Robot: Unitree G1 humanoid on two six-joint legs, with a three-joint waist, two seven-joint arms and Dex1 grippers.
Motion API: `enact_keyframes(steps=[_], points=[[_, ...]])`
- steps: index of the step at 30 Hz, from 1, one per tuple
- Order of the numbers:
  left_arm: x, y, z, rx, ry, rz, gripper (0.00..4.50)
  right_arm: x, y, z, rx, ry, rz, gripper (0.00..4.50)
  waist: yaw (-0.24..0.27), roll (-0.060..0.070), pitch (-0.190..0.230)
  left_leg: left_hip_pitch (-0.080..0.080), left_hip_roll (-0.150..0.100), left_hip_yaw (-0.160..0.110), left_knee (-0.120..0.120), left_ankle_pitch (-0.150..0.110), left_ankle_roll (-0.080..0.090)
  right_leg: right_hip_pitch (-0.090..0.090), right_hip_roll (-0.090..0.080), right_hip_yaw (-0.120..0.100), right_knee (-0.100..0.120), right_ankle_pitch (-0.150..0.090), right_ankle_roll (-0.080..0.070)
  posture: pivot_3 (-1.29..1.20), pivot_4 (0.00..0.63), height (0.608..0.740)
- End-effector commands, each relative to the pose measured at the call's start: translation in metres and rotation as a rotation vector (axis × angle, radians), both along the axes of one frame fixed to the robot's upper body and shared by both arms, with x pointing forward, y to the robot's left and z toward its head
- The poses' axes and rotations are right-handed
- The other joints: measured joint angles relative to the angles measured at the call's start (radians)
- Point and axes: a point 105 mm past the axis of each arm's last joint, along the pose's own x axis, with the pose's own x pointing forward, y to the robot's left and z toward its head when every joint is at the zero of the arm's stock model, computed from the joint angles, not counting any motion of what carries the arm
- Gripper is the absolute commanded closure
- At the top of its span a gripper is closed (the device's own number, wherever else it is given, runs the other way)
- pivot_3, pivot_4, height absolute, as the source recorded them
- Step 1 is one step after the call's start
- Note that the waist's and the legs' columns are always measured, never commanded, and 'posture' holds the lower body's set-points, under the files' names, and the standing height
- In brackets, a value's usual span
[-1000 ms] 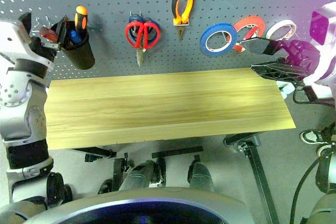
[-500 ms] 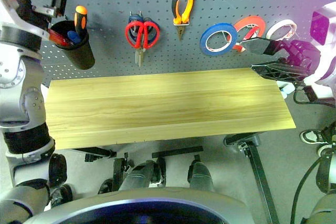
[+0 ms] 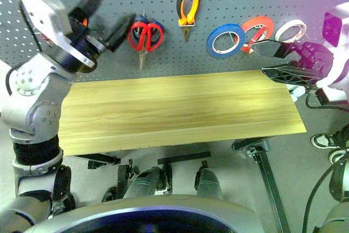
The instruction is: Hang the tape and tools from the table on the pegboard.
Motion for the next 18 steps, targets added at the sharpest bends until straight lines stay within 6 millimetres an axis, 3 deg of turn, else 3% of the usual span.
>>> enact_keyframes(steps=[1,4,13,18], points=[[-0.013,-0.007,-0.012,0.073,0.007,-0.068,0.05,-0.008,-0.001,0.010,-0.017,-0.056,0.008,0.00,0.000,0.000,0.000,0.000,0.000,0.000,0.000,0.000,0.000,0.000,0.000,0.000,0.000,0.000,0.000,-0.11,0.219,0.723],[-0.015,-0.009,-0.023,0.096,0.047,-0.100,0.05,-0.008,0.000,0.010,-0.015,-0.055,0.013,0.00,0.000,0.000,0.000,0.000,0.000,0.000,0.000,0.000,0.000,0.000,0.000,0.000,0.000,0.000,0.000,-0.11,0.220,0.723],[-0.017,-0.009,-0.099,0.187,0.281,-0.184,0.05,-0.005,0.011,-0.004,-0.044,-0.038,0.042,0.00,0.003,0.000,0.000,0.001,0.000,0.000,0.000,0.000,0.000,-0.002,-0.001,0.000,-0.001,0.000,0.000,-0.11,0.215,0.723],[-0.013,-0.001,-0.121,0.128,0.389,-0.201,0.05,-0.003,0.023,-0.017,-0.043,-0.029,0.053,0.00,0.002,0.000,0.000,0.001,0.000,0.000,0.000,0.000,0.000,-0.003,-0.001,0.000,-0.001,0.000,0.000,-0.11,0.207,0.723]])
